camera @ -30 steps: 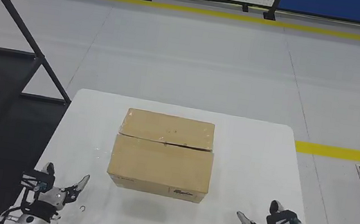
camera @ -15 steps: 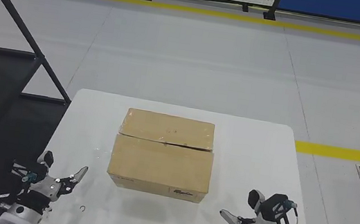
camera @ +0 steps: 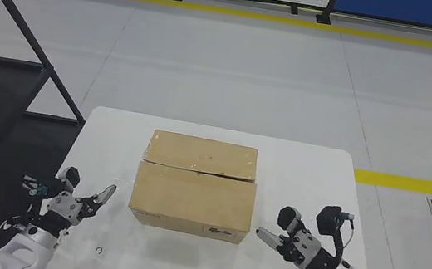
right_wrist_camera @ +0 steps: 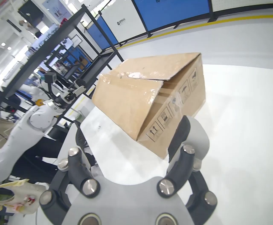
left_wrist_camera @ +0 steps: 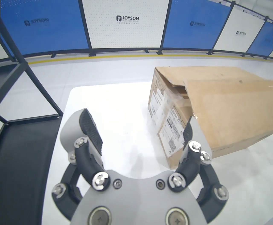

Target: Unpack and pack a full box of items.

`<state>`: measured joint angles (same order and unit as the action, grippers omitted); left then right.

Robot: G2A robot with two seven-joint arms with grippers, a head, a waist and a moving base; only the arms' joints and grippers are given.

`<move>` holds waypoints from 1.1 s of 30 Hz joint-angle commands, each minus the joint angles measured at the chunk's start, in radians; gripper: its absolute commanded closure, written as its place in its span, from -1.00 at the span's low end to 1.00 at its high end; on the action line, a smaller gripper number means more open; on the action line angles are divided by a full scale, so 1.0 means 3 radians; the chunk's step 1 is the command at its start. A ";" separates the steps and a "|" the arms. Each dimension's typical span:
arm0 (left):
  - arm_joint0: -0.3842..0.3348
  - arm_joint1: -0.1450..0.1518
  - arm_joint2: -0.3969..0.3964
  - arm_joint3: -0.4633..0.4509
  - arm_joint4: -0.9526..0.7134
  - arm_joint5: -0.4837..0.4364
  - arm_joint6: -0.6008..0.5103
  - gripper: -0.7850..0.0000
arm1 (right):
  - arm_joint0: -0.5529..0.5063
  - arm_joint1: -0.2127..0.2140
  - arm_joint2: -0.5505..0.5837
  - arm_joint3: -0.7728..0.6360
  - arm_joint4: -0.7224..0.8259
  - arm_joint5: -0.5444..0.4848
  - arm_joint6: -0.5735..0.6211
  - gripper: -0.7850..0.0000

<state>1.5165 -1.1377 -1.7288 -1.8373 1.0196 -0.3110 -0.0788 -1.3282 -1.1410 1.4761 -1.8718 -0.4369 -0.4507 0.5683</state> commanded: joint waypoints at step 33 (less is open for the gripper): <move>-0.0081 -0.0002 0.0027 0.0002 -0.0313 -0.0092 -0.0001 -1.00 | 0.0557 0.0140 -0.0152 0.0335 0.2505 -0.0800 0.1871 -1.00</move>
<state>1.4940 -1.1383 -1.7214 -1.8357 0.9258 -0.3394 -0.0815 -1.1514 -1.1033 1.4297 -1.7549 0.3264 -0.6923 1.1322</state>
